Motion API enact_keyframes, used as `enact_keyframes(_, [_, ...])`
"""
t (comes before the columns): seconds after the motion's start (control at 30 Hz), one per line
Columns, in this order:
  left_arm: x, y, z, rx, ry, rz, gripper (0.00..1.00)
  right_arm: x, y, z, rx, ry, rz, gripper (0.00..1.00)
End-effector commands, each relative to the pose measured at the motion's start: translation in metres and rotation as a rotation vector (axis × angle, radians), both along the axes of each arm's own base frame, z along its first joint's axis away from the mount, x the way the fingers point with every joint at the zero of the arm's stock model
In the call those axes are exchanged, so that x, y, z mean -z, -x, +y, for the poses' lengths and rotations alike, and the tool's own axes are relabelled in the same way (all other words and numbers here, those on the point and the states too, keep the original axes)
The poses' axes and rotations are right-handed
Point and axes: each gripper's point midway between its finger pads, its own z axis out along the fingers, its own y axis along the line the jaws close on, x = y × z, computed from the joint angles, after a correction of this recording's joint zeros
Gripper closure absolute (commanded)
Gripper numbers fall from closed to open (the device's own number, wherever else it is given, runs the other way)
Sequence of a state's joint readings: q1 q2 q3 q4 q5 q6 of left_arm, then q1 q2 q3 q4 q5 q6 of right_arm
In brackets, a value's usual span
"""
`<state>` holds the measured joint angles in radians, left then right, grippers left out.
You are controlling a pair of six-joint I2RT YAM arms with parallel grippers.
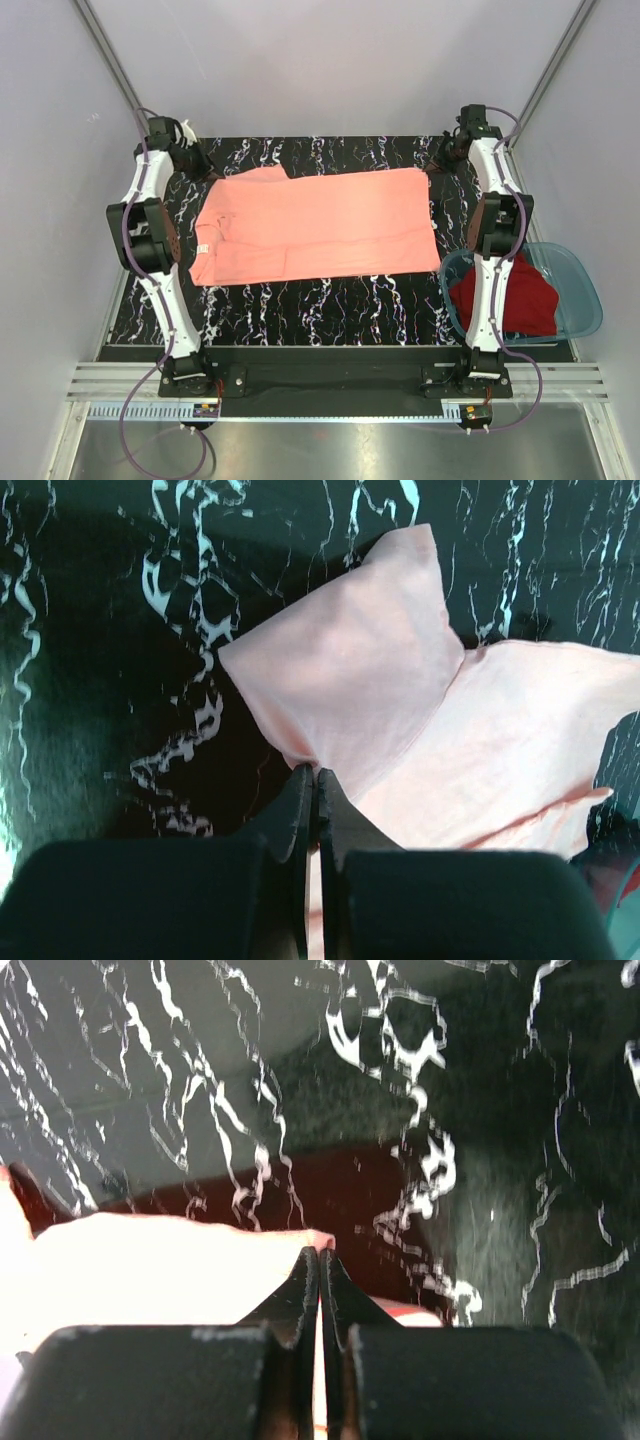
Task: Fold and stack the t-shirts
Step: Fold the tshirt
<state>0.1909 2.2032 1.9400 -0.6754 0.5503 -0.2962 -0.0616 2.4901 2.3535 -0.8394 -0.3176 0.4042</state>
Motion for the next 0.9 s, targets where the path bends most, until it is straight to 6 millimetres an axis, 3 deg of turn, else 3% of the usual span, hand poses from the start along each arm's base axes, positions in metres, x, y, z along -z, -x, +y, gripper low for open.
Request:
enact_keyframes(0.0, [-0.02, 0.019, 0.006, -0.031, -0.032, 0.022, 1.0, -0.044, 0.015, 0.001, -0.026, 0.004, -0.041, 1.0])
enact_keyframes(0.2, [-0.012, 0.055, 0.015, -0.084, -0.108, 0.125, 1.0, -0.051, 0.044, -0.007, -0.016, 0.057, 0.002, 1.0])
enact_keyframes(0.23, [-0.012, 0.059, 0.016, -0.092, -0.117, 0.134, 1.0, -0.041, 0.052, -0.007, -0.014, 0.058, 0.032, 1.0])
enact_keyframes(0.27, [-0.007, 0.065, 0.018, -0.1, -0.132, 0.148, 1.0, -0.05, 0.056, -0.007, -0.011, 0.063, 0.017, 1.0])
enact_keyframes(0.33, [-0.013, 0.072, 0.019, -0.11, -0.137, 0.15, 1.0, -0.041, 0.068, -0.007, -0.009, 0.065, 0.042, 1.0])
enact_keyframes(0.37, [-0.011, 0.077, 0.02, -0.118, -0.153, 0.162, 1.0, -0.048, 0.072, -0.008, -0.004, 0.072, 0.032, 1.0])
enact_keyframes(0.53, [-0.015, 0.098, 0.029, -0.168, -0.213, 0.191, 1.0, -0.045, 0.098, -0.007, -0.002, 0.073, 0.068, 1.0])
enact_keyframes(0.67, [0.002, 0.123, 0.034, -0.193, -0.247, 0.26, 1.0, -0.037, 0.115, -0.007, -0.012, 0.079, 0.092, 1.0])
enact_keyframes(0.87, [0.019, 0.141, 0.032, -0.204, -0.257, 0.286, 1.0, -0.023, 0.13, -0.003, -0.034, 0.063, 0.109, 1.0])
